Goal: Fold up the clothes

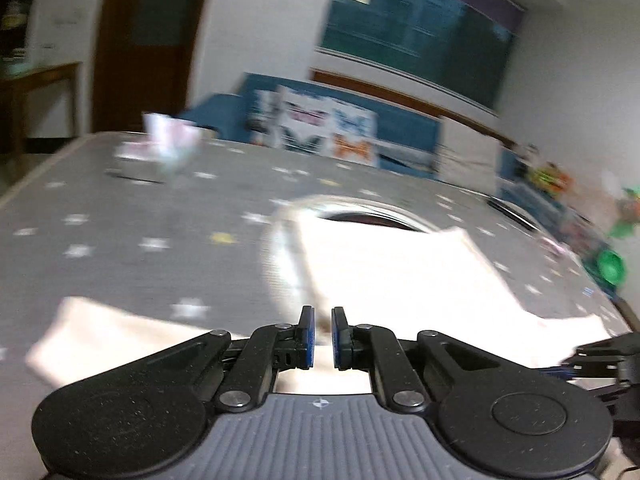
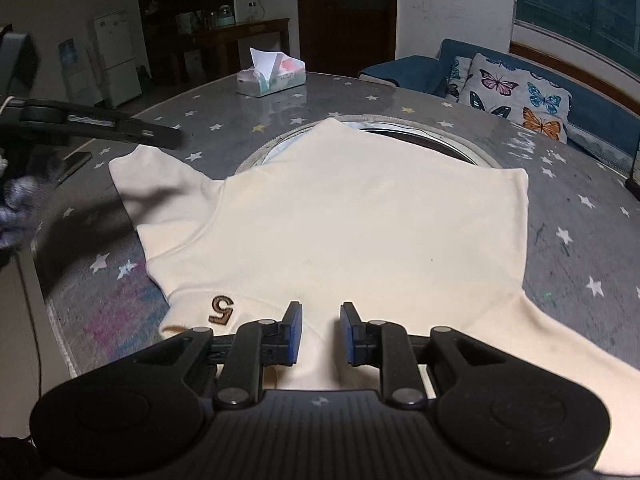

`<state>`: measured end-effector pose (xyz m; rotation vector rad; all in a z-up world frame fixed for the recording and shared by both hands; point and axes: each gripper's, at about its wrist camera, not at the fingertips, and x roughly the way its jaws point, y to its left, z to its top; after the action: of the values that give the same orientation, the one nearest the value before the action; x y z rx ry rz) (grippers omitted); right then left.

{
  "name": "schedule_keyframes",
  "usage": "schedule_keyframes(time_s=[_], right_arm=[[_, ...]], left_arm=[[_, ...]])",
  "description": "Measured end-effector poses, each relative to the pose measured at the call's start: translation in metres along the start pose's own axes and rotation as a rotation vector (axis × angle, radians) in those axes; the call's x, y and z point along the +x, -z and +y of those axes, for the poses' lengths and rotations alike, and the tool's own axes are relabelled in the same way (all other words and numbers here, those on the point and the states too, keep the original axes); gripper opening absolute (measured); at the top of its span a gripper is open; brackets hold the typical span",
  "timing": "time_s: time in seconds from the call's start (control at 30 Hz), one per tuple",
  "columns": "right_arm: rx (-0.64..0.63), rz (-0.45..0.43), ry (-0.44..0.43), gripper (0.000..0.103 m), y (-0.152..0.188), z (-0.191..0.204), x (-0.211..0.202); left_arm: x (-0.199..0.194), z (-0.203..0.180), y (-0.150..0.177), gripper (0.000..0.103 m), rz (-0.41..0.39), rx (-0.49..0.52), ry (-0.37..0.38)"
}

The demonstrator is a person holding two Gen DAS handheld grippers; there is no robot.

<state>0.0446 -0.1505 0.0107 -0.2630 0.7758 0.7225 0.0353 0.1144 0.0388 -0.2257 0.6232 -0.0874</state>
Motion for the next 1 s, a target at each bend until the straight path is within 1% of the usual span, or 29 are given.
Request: schedule_keyframes(time_s=[0.07,0.13,0.23,0.33,0.47,0.53,0.6,0.63,0.73,0.77,0.8,0.83,0.87,0.9,1.0], right_arm=[[0.005,-0.003,-0.002,0.02,0.003,-0.001,-0.003],[0.007,0.005,-0.005,0.02,0.008,0.001,-0.004],[0.005,0.02,-0.009,0.02,0.017,0.003,-0.005],[-0.01,0.005,-0.002,0.02,0.02,0.006,-0.012],[-0.013,-0.034,0.002,0.02,0.016,0.007,-0.02],[-0.011,-0.038,-0.006,0.02,0.014,0.008,-0.016],[-0.019,-0.013,-0.008,0.02,0.016,0.012,-0.007],[-0.027,-0.016,-0.005,0.021,0.017,0.013,-0.009],[-0.052,-0.024,0.002,0.02,0.019,0.017,-0.013],[-0.059,-0.027,0.005,0.021,0.02,0.018,-0.015],[-0.052,-0.035,0.009,0.022,0.02,0.017,-0.017],[-0.044,-0.044,0.013,0.028,0.02,0.016,-0.02],[-0.04,-0.035,0.014,0.033,0.022,0.015,-0.019],[-0.036,-0.026,0.015,0.033,0.024,0.015,-0.018],[-0.033,-0.002,0.018,0.034,0.03,0.015,-0.015]], left_arm=[[0.016,-0.017,0.001,0.009,0.02,0.028,0.037],[0.028,-0.028,0.006,0.009,0.045,0.045,0.054],[0.041,-0.034,0.017,0.009,0.087,0.071,0.034],[0.048,-0.033,0.026,0.009,0.12,0.082,0.01],[0.042,-0.036,0.03,0.009,0.117,0.094,0.012],[0.043,-0.043,0.029,0.009,0.12,0.107,0.012],[0.046,-0.05,0.03,0.011,0.127,0.124,0.002],[0.046,-0.052,0.03,0.012,0.133,0.13,-0.007],[0.045,-0.057,0.03,0.023,0.135,0.14,-0.014],[0.045,-0.059,0.031,0.03,0.134,0.143,-0.016],[0.045,-0.061,0.031,0.034,0.133,0.147,-0.017],[0.044,-0.063,0.031,0.036,0.132,0.15,-0.019],[0.045,-0.064,0.031,0.04,0.131,0.156,-0.024],[0.044,-0.067,0.031,0.043,0.131,0.161,-0.028],[0.043,-0.071,0.032,0.049,0.13,0.172,-0.035]])
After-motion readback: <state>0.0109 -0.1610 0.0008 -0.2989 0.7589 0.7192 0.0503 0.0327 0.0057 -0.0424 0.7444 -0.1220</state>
